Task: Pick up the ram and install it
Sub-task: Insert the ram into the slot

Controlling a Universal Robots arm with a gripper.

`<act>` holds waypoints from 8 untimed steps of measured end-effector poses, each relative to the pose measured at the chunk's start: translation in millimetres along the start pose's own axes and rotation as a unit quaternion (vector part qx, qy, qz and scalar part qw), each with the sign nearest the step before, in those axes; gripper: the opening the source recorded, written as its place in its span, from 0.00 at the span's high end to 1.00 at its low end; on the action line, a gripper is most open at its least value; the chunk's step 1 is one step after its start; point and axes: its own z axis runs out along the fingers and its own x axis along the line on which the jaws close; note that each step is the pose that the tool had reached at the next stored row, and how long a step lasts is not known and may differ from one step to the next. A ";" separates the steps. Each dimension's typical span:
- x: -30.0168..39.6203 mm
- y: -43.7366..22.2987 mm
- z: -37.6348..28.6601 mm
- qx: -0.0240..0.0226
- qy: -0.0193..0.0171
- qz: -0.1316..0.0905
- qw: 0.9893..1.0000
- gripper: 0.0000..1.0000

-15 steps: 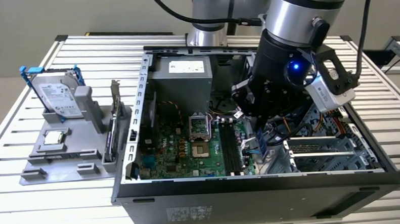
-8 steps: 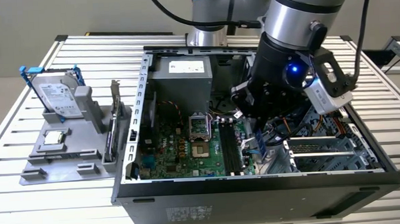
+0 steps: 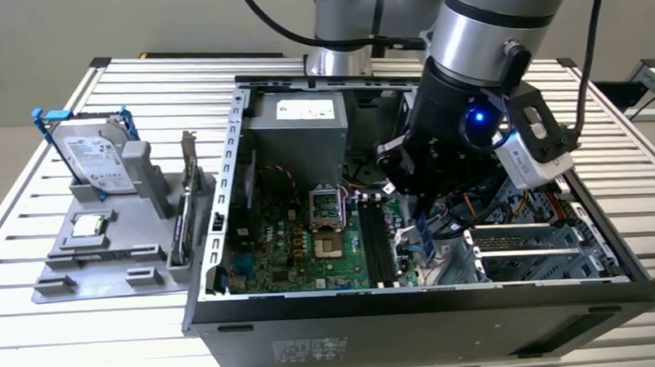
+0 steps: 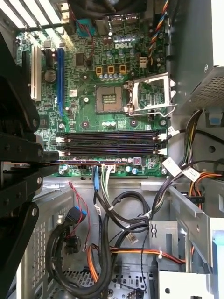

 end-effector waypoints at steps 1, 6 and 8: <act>0.1 0.3 0.2 0.000 0.000 0.000 1.000 1.00; 0.8 1.2 1.4 0.000 0.000 0.000 1.000 1.00; 1.2 1.8 2.4 -0.001 0.000 0.000 1.000 1.00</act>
